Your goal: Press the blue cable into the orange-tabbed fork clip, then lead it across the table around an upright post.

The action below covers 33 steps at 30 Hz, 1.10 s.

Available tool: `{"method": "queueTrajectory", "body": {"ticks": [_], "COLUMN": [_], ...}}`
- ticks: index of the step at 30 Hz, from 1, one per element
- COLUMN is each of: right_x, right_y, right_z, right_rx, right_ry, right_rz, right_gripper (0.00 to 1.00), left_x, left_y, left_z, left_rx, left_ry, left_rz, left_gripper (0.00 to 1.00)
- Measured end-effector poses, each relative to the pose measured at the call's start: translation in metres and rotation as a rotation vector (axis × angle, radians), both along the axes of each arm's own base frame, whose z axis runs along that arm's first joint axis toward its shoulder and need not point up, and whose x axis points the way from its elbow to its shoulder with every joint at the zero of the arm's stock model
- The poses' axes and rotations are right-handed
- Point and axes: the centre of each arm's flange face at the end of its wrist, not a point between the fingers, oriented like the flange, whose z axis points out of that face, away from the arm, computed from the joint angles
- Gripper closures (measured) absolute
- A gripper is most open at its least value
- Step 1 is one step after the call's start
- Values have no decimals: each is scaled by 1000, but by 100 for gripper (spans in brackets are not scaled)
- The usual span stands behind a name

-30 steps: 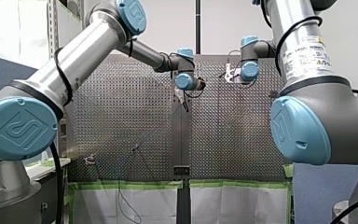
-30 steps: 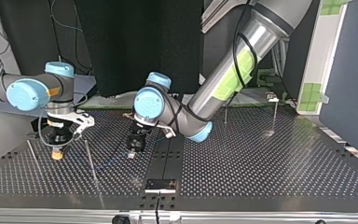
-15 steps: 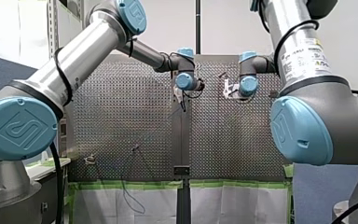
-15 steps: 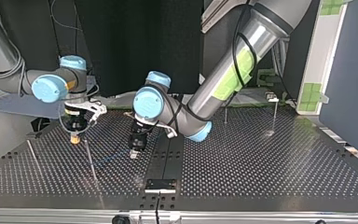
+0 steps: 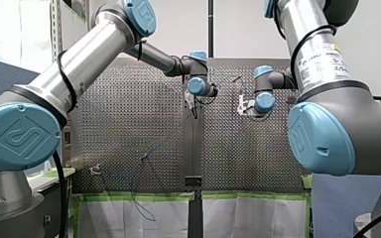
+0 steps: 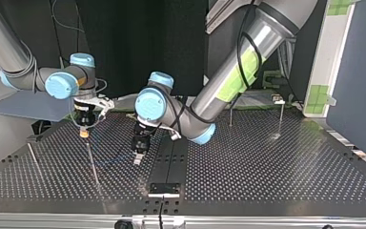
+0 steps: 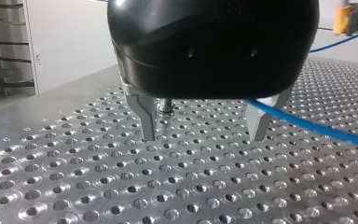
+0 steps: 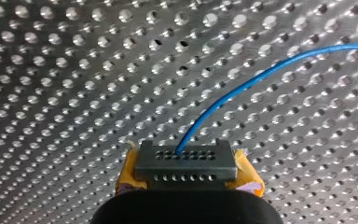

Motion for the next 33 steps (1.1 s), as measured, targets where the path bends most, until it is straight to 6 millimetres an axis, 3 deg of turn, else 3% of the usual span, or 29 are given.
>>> {"method": "queueTrajectory", "body": {"ticks": [9,19,33], "right_x": [-5,-12,-16], "right_y": [4,7,9], "right_z": [-28,-95,-142], "right_rx": [13,79,121], "right_ry": [11,48,63], "right_rz": [-3,-11,-14], "right_gripper": [100,100,100], "left_x": [-1,-2,-2], "left_y": [-1,0,0], "left_z": [0,0,-1], "left_rx": [0,-1,2], "left_ry": [1,5,12], "left_rz": [4,14,22], "left_gripper": [5,5,5]}}
